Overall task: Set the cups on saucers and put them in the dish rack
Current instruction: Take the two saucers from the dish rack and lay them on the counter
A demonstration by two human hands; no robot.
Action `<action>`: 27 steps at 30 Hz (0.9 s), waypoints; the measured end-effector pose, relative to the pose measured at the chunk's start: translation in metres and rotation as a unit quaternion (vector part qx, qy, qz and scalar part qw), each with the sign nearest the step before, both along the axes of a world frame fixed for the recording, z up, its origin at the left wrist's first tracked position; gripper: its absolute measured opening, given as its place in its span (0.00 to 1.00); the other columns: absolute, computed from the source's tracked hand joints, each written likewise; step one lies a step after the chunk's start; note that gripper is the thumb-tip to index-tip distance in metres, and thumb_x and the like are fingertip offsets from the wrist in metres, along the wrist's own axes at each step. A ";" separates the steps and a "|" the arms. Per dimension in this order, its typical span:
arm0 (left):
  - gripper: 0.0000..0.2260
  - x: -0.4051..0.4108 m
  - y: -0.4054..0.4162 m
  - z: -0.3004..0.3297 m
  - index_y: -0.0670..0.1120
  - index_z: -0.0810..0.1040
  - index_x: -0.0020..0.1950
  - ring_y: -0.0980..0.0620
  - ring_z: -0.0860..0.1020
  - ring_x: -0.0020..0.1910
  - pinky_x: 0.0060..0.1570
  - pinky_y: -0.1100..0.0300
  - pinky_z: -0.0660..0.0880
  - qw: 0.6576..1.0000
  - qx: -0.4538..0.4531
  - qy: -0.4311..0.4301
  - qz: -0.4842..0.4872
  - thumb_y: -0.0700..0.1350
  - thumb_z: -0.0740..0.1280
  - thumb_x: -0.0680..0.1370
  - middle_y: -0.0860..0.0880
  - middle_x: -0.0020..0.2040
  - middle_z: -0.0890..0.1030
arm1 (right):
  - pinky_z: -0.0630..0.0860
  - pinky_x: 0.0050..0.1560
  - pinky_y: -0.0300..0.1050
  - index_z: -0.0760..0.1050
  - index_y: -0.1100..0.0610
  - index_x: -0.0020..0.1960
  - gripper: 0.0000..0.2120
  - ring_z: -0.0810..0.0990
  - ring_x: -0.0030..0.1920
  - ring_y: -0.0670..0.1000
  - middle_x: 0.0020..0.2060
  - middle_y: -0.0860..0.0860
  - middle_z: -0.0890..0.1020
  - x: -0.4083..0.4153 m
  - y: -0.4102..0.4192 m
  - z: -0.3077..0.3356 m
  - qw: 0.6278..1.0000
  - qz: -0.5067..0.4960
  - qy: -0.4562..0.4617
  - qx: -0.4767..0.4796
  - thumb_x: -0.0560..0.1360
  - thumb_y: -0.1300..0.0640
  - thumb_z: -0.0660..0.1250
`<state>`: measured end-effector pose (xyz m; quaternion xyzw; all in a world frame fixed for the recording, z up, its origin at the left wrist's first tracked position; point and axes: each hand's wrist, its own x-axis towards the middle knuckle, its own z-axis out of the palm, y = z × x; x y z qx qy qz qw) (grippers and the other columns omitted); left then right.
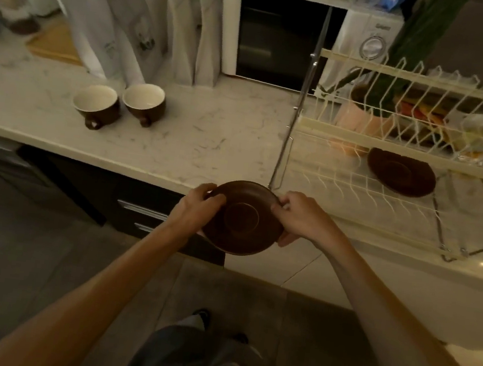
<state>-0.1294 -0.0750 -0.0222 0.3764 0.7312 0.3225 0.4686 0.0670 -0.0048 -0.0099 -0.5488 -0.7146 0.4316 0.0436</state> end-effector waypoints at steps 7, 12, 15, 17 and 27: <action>0.21 -0.044 0.006 0.005 0.51 0.65 0.72 0.51 0.77 0.49 0.43 0.56 0.75 0.999 0.004 -0.014 0.042 0.49 0.61 0.79 0.46 0.58 0.77 | 0.85 0.41 0.50 0.74 0.57 0.55 0.06 0.87 0.34 0.52 0.37 0.56 0.86 -0.045 0.003 -0.005 0.995 -0.029 0.068 -0.063 0.81 0.56 0.61; 0.21 -0.076 0.027 0.004 0.51 0.66 0.73 0.50 0.77 0.49 0.45 0.55 0.76 0.998 0.008 -0.006 0.055 0.48 0.61 0.79 0.44 0.61 0.77 | 0.85 0.41 0.52 0.74 0.59 0.59 0.09 0.87 0.35 0.53 0.38 0.56 0.85 -0.077 0.021 -0.013 0.991 -0.063 0.086 -0.075 0.81 0.56 0.61; 0.21 -0.094 0.046 0.005 0.51 0.66 0.73 0.49 0.79 0.47 0.48 0.51 0.79 0.998 -0.002 0.005 0.056 0.48 0.61 0.80 0.45 0.57 0.77 | 0.85 0.39 0.50 0.73 0.58 0.61 0.10 0.87 0.34 0.53 0.40 0.56 0.85 -0.096 0.033 -0.019 0.990 -0.085 0.089 -0.067 0.81 0.56 0.62; 0.21 -0.105 0.059 0.004 0.52 0.66 0.73 0.47 0.79 0.51 0.53 0.48 0.79 0.999 -0.001 0.008 0.054 0.48 0.61 0.79 0.45 0.58 0.77 | 0.85 0.39 0.51 0.73 0.58 0.62 0.11 0.87 0.34 0.53 0.42 0.57 0.85 -0.108 0.043 -0.021 0.989 -0.102 0.089 -0.058 0.81 0.55 0.62; 0.17 -0.146 0.135 0.007 0.47 0.71 0.68 0.52 0.75 0.47 0.44 0.53 0.75 0.996 0.010 -0.069 0.063 0.45 0.60 0.78 0.46 0.54 0.77 | 0.84 0.40 0.49 0.71 0.56 0.69 0.19 0.83 0.48 0.55 0.51 0.53 0.78 -0.156 0.094 -0.021 0.983 -0.166 0.085 0.000 0.79 0.63 0.60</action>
